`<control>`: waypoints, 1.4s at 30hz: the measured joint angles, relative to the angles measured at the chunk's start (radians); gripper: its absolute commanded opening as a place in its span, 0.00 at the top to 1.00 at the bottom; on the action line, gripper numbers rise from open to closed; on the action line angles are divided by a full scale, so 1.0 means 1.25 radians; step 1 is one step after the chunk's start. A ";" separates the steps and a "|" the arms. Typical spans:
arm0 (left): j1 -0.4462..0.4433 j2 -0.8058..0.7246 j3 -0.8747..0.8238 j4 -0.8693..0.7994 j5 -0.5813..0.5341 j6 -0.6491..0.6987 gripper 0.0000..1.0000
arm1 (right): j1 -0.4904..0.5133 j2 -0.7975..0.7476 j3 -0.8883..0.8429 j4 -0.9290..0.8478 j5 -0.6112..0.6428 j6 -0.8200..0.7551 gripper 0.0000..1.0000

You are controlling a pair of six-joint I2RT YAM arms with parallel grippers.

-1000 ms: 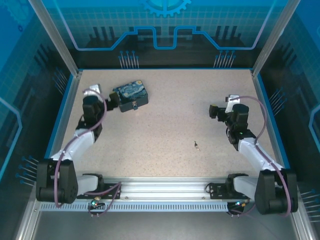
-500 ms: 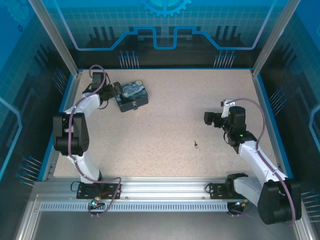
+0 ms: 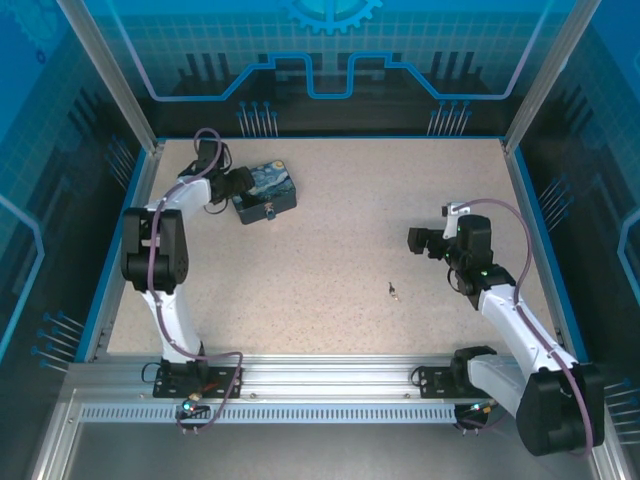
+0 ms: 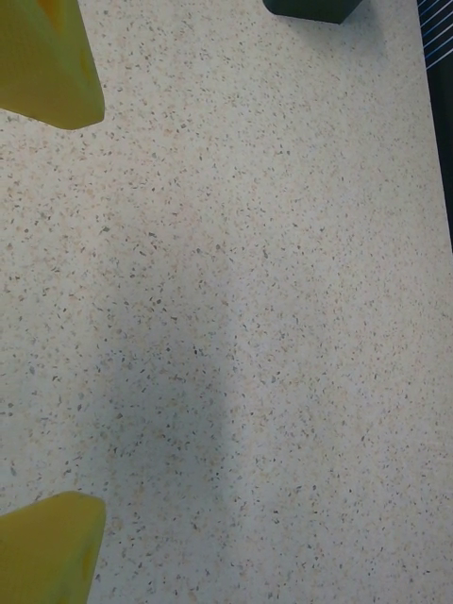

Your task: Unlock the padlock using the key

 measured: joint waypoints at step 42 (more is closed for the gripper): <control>-0.262 -0.186 -0.273 0.131 -0.048 -0.203 0.01 | 0.306 0.231 0.092 -0.267 0.025 0.125 0.51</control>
